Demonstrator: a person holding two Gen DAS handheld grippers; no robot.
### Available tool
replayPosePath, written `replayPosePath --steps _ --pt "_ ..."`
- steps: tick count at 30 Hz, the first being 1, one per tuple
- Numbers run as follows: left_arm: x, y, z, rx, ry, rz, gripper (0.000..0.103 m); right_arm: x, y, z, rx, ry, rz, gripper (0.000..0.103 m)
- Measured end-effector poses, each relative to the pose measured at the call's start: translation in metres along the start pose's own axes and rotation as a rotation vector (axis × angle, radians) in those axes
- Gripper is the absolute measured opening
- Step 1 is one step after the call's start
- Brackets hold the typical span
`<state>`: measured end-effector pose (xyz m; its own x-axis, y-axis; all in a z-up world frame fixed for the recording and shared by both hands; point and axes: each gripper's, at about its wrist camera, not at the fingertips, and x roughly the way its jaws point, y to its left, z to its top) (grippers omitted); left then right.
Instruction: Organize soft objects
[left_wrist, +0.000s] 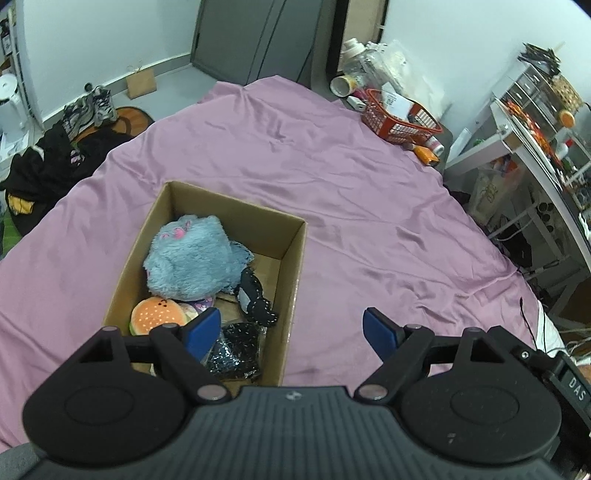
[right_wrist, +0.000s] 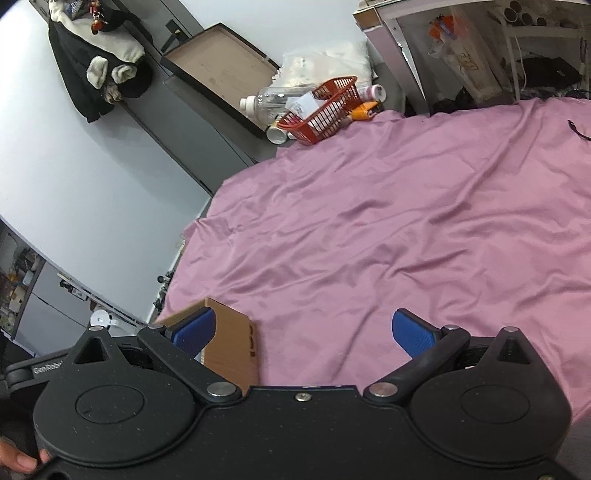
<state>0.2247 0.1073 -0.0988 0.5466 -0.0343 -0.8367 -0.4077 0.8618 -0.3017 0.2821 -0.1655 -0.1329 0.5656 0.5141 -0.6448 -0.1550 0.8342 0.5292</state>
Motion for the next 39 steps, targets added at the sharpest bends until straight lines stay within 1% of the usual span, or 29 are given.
replayPosePath --steps 5,7,9,15,18,21,25,27,30,35,39 --pt "-0.011 -0.013 -0.012 0.095 -0.028 0.02 0.083 -0.009 -0.008 -0.003 -0.016 0.014 -0.005 0.103" --pt "-0.016 -0.016 -0.018 0.115 -0.03 0.023 0.083 -0.015 -0.009 -0.004 -0.032 0.016 -0.006 0.103" --pt "-0.022 -0.018 -0.023 0.13 -0.033 0.031 0.083 -0.022 -0.01 -0.004 -0.049 0.018 -0.008 0.103" --pt "-0.046 -0.027 -0.037 0.172 -0.084 0.072 0.083 -0.048 -0.004 -0.009 -0.135 0.008 -0.02 0.103" --pt "-0.057 -0.03 -0.045 0.177 -0.102 0.084 0.088 -0.06 0.002 -0.013 -0.176 0.013 -0.028 0.103" --pt "-0.067 -0.032 -0.055 0.178 -0.112 0.091 0.089 -0.072 0.008 -0.019 -0.217 0.021 -0.036 0.103" --pt "-0.075 -0.032 -0.066 0.186 -0.102 0.092 0.091 -0.085 0.015 -0.027 -0.254 0.033 -0.067 0.103" --pt "-0.079 -0.031 -0.073 0.187 -0.094 0.094 0.093 -0.091 0.017 -0.031 -0.265 0.032 -0.08 0.103" --pt "-0.086 -0.03 -0.082 0.213 -0.09 0.101 0.095 -0.1 0.021 -0.035 -0.278 0.018 -0.1 0.103" --pt "-0.099 -0.028 -0.092 0.246 -0.098 0.101 0.096 -0.116 0.025 -0.044 -0.266 -0.007 -0.137 0.103" --pt "-0.107 -0.026 -0.098 0.263 -0.1 0.083 0.1 -0.125 0.03 -0.057 -0.285 -0.03 -0.196 0.103"
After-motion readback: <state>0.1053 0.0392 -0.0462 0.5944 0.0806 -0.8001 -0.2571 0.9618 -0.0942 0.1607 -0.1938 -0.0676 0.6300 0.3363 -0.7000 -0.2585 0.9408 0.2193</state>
